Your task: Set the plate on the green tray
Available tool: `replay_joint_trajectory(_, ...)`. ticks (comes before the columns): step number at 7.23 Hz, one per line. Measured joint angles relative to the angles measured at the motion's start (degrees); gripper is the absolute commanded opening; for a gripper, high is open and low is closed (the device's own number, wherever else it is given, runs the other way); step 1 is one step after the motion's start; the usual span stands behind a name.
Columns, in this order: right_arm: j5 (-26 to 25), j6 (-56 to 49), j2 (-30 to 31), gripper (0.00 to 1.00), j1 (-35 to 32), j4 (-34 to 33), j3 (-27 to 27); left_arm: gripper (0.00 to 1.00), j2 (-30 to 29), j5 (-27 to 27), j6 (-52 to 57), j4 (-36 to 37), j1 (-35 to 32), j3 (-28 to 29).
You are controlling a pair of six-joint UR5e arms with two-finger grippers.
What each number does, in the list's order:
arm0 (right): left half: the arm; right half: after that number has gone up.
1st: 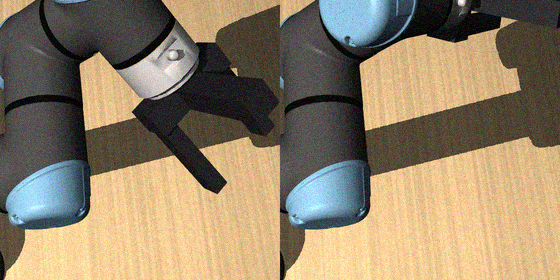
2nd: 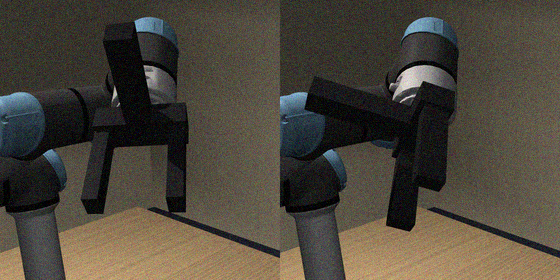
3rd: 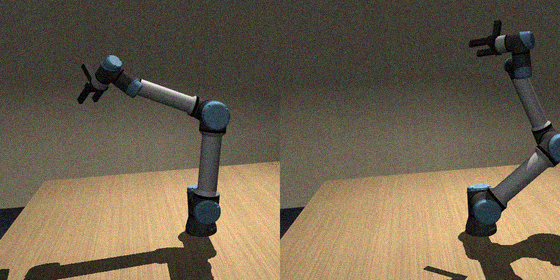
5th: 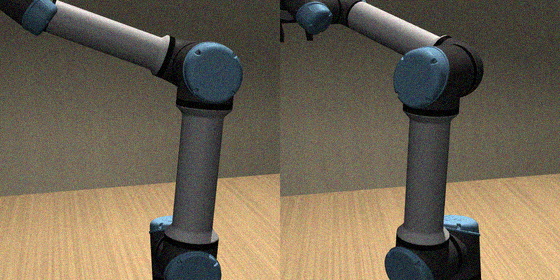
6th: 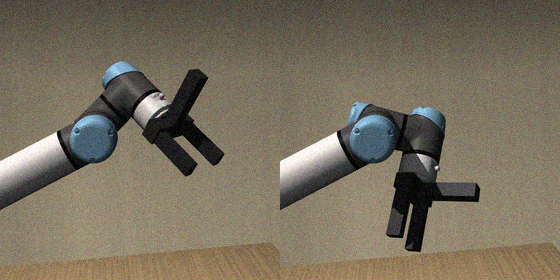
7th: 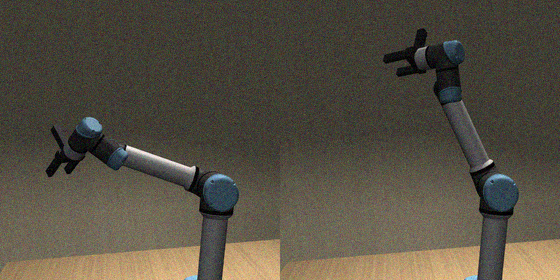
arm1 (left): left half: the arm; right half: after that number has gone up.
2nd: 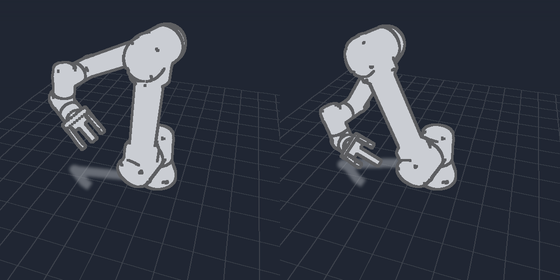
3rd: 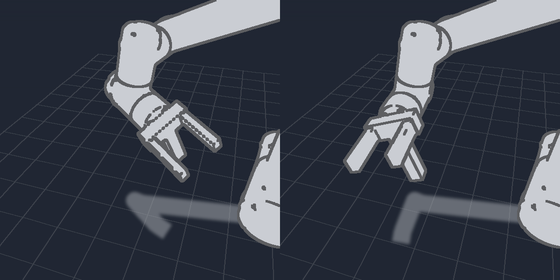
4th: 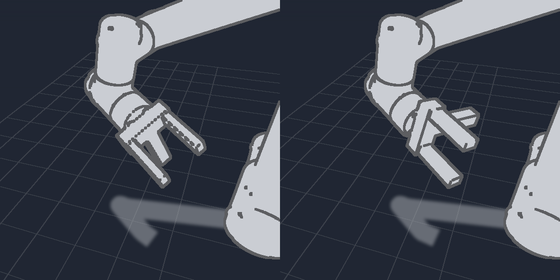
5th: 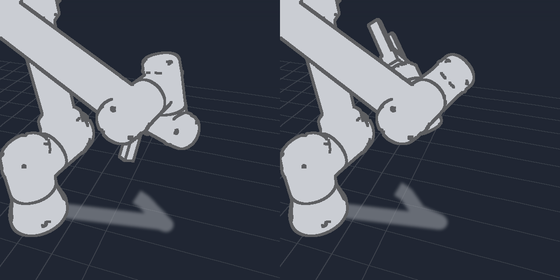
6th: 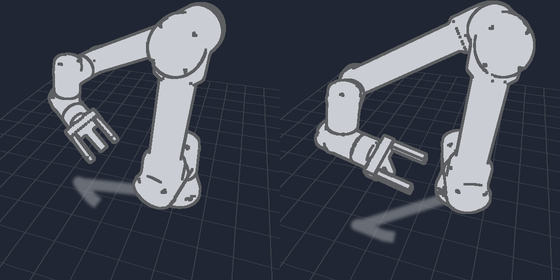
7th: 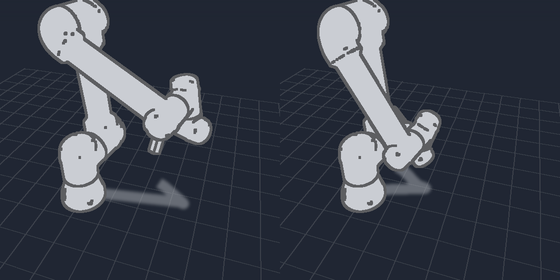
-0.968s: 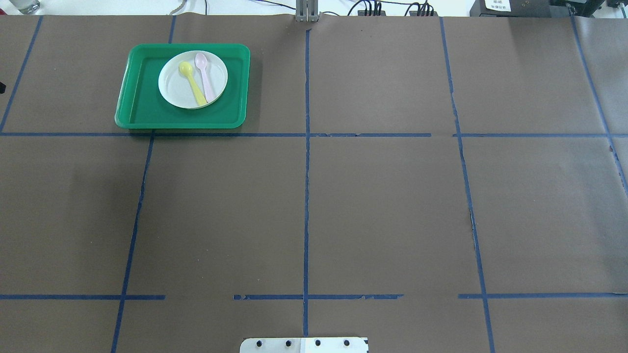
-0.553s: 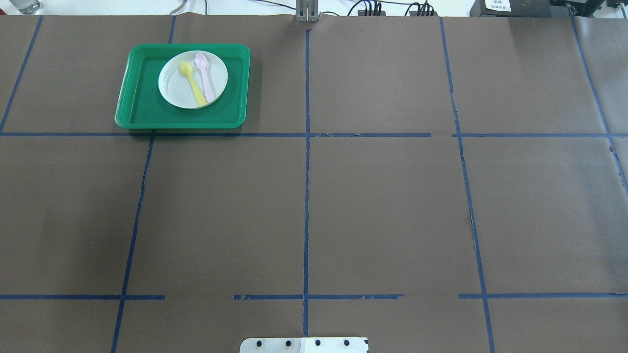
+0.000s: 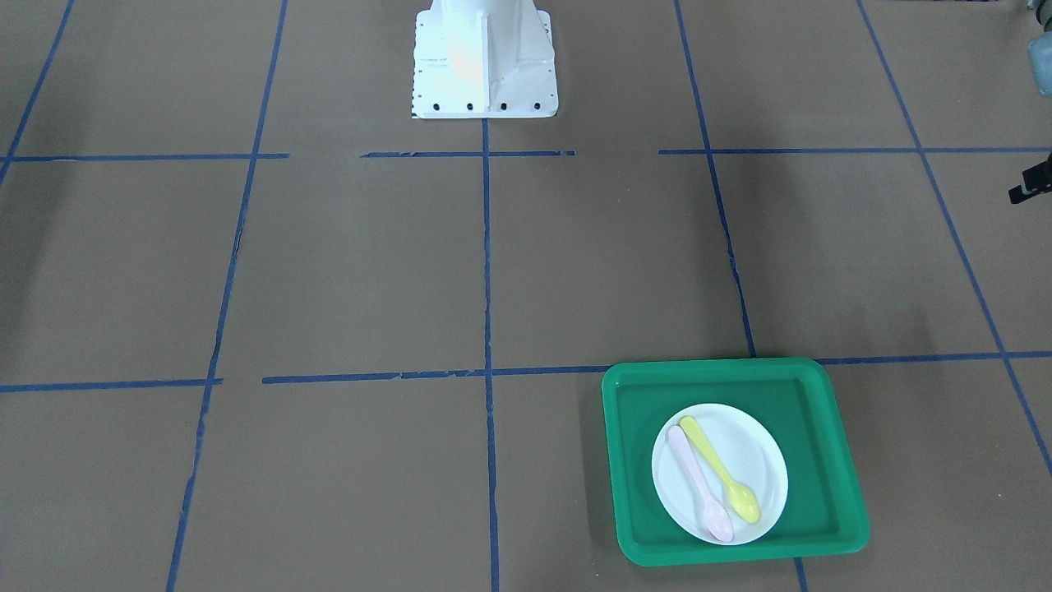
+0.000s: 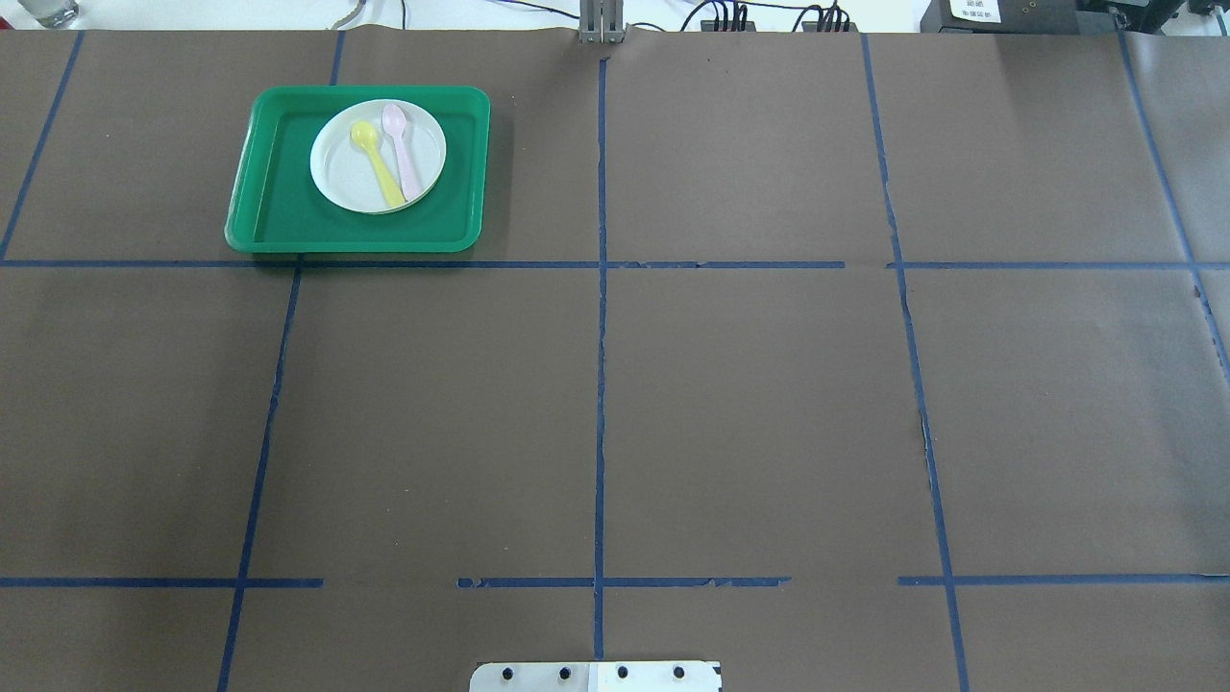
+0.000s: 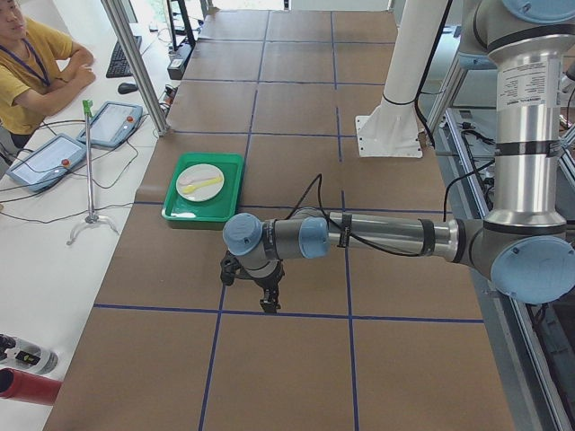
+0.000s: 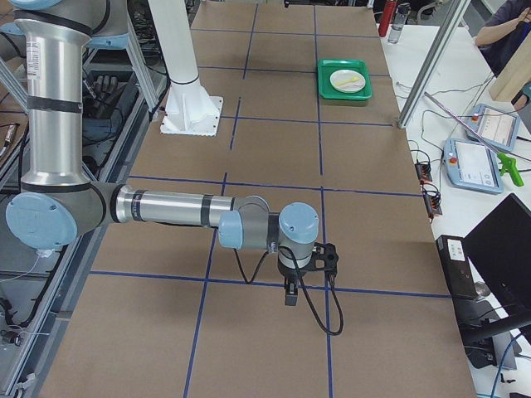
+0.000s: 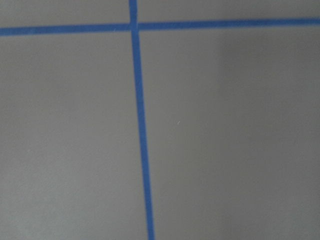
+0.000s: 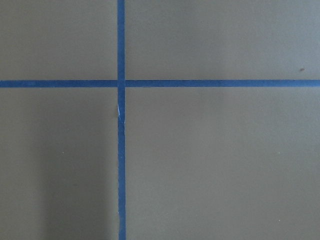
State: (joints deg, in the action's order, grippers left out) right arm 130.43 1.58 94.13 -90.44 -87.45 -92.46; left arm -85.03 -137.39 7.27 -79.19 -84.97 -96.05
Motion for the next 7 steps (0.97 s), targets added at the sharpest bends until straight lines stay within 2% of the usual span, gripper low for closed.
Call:
replay_joint_trajectory(3, 0.0, 0.0, 0.0, 1.0, 0.0, 0.0, 0.0, 1.0, 0.27, 1.13, 0.9, 0.13, -6.84, 2.2)
replay_joint_trajectory(7, 0.0, 0.0, 0.0, 1.0, 0.0, 0.0, 0.0, 1.0, 0.13, 1.34, 0.73, -0.06, -8.74, 3.69)
